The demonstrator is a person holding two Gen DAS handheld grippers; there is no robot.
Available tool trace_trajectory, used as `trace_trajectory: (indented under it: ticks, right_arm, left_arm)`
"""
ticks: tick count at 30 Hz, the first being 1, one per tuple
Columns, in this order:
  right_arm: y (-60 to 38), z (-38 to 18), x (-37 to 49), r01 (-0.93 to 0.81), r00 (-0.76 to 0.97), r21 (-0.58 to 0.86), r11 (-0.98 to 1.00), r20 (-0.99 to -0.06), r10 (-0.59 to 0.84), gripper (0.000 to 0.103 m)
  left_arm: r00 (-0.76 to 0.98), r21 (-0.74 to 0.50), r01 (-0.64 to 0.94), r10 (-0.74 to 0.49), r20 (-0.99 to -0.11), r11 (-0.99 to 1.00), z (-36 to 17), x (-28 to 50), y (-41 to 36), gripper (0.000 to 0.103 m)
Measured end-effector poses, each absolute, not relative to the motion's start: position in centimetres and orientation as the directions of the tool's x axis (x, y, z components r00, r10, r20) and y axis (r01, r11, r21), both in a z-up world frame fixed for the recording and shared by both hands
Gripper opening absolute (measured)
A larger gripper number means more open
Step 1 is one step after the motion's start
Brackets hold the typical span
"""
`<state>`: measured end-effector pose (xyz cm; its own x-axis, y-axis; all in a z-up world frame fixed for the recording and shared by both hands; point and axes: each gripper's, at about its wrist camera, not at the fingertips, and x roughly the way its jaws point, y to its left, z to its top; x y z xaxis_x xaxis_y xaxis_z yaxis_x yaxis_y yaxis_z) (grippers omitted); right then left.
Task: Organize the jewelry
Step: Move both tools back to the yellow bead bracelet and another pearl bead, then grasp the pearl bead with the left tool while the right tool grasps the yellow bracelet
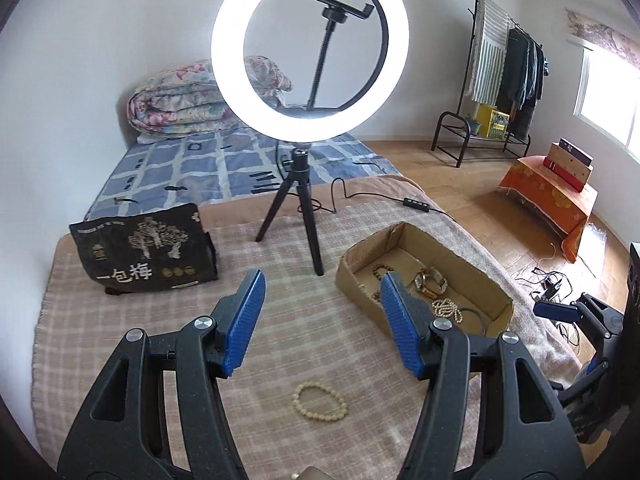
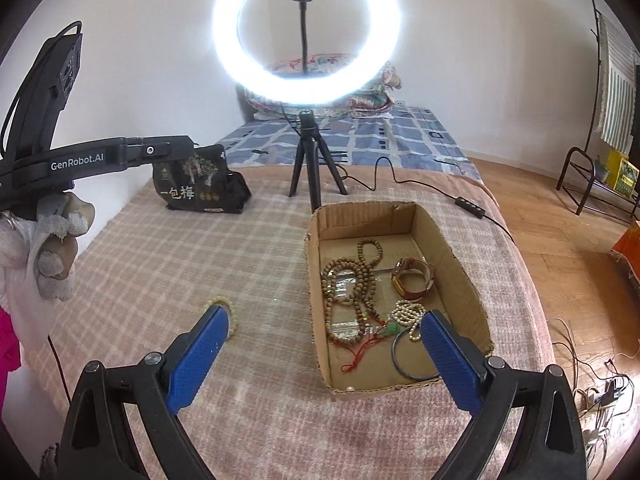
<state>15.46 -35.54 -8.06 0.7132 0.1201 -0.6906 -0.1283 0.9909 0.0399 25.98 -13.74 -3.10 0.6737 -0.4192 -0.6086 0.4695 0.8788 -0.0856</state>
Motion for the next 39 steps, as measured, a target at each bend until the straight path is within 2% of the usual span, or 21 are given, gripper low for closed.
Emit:
trace_trajectory:
  ticks: [10,13,18,21,24,29,39]
  right_arm:
    - [-31.2,-9.2,16.3,-0.209,0.658,0.064,0.976,-0.729,0.188,0.098]
    - [-30.2,-9.9,17.0,-0.219,0.636,0.074,0.973,-0.745,0.200,0.093]
    - [-28.9,-11.4,18.4,-0.230,0.588,0.111,0.967,-0.776,0.229,0.080]
    - [-27.9,-12.5,19.1,-0.244,0.558,0.113,0.963,-0.796,0.234,0.071]
    - [-27.1,-13.7,19.9,-0.255,0.528,0.111,0.960,-0.816,0.235,0.064]
    - [-26.0,-15.4,21.2,-0.259,0.491,0.120,0.959,-0.838,0.237,0.060]
    - [-25.1,-18.5,23.6,-0.253,0.426,0.146,0.956,-0.871,0.246,0.049]
  left_arm:
    - [0.648,-0.079,0.425,-0.364,-0.669,0.902,-6.8,22.4,-6.2,0.062]
    - [0.617,-0.085,0.424,-0.356,-0.702,0.902,-9.0,21.2,-5.0,0.062]
    - [0.564,-0.118,0.437,-0.374,-0.736,0.892,-12.3,19.4,-4.1,0.061]
    - [0.525,-0.147,0.444,-0.390,-0.757,0.884,-14.0,18.8,-4.2,0.048]
    - [0.491,-0.167,0.457,-0.405,-0.771,0.873,-15.5,18.3,-4.7,0.046]
    - [0.451,-0.182,0.485,-0.423,-0.786,0.856,-17.5,17.5,-5.9,0.046]
    - [0.430,-0.134,0.534,-0.405,-0.807,0.835,-20.1,17.3,-7.7,0.045]
